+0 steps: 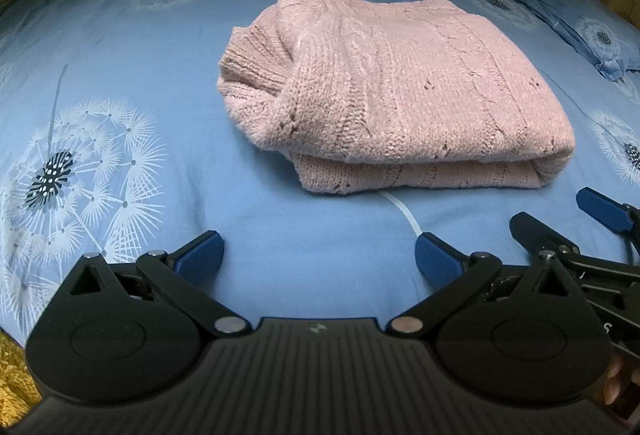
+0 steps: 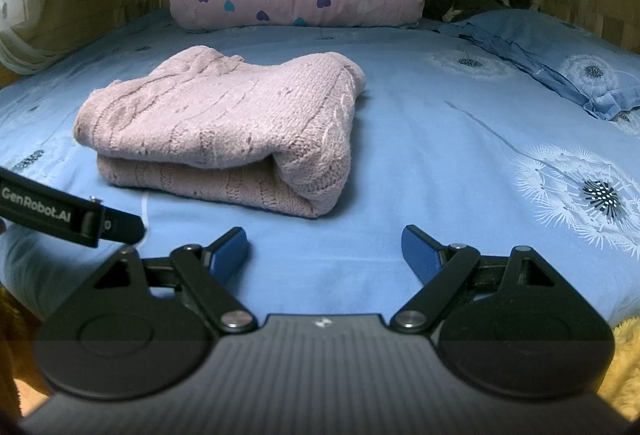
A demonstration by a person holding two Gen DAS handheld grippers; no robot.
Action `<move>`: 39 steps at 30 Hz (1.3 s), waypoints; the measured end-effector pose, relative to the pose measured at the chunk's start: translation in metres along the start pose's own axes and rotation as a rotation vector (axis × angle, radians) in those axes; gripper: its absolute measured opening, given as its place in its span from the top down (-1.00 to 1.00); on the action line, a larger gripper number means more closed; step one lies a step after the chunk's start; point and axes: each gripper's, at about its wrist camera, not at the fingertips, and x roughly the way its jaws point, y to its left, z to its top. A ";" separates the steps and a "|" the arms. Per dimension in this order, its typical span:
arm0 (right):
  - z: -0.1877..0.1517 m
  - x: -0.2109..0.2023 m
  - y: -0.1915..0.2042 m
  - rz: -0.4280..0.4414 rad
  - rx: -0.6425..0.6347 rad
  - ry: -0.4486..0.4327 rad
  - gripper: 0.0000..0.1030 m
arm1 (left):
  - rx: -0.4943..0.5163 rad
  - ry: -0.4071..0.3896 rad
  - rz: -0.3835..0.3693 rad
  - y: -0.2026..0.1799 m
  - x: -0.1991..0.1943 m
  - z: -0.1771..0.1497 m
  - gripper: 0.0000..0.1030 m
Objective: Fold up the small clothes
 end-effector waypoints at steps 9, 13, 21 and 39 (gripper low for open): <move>0.000 0.000 0.000 0.000 0.000 0.000 -0.67 | 0.001 0.001 -0.002 0.000 0.000 0.000 -1.00; 0.000 0.000 0.000 0.000 0.000 0.000 -0.67 | 0.000 0.001 -0.001 0.000 -0.001 0.000 -1.00; 0.000 -0.001 0.000 0.001 0.000 0.000 -0.67 | -0.004 0.000 0.000 0.001 -0.002 -0.002 -1.00; 0.000 -0.001 0.001 0.002 0.002 -0.001 -0.67 | -0.008 0.007 0.006 -0.001 -0.002 0.001 -1.00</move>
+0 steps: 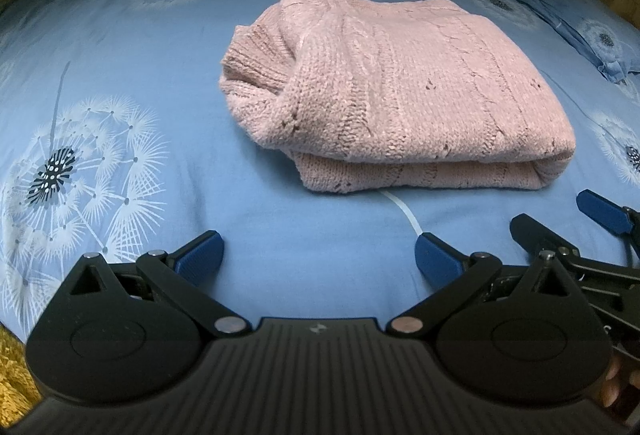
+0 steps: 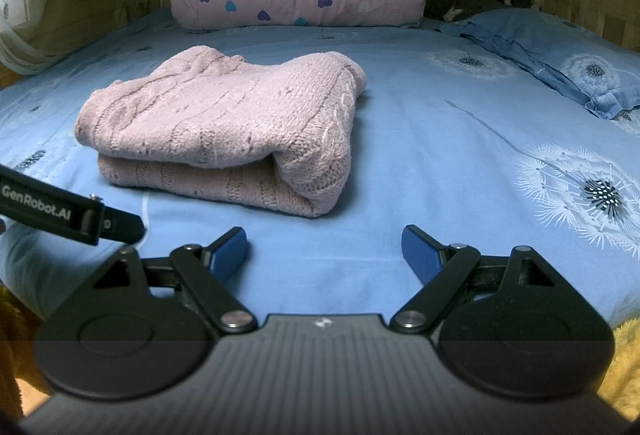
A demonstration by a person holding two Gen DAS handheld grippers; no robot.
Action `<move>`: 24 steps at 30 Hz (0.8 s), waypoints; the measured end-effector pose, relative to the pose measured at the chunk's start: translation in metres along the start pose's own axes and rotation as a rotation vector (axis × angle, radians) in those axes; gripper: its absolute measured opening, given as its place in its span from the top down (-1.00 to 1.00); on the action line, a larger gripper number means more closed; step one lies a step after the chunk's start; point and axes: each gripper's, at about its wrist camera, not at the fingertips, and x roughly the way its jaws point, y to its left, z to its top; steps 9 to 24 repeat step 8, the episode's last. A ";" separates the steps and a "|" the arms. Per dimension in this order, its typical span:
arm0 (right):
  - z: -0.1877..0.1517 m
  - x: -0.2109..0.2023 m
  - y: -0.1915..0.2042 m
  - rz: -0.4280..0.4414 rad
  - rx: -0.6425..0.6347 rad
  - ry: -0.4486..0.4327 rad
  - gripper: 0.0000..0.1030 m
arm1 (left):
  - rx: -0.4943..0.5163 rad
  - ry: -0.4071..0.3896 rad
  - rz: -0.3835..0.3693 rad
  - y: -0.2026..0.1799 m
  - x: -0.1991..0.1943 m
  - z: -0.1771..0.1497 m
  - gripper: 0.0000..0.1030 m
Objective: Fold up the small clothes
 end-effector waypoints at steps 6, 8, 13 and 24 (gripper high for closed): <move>0.000 0.000 0.000 0.000 0.001 0.000 -0.67 | -0.005 -0.001 0.004 0.000 -0.001 -0.001 -1.00; 0.000 0.000 0.000 0.000 0.001 0.000 -0.67 | -0.005 0.000 0.003 0.000 -0.001 0.000 -1.00; 0.000 0.000 0.000 0.000 0.001 0.000 -0.67 | -0.005 0.000 0.003 0.000 -0.001 0.000 -1.00; 0.000 0.000 0.000 0.000 0.001 0.000 -0.67 | -0.005 0.000 0.003 0.000 -0.001 0.000 -1.00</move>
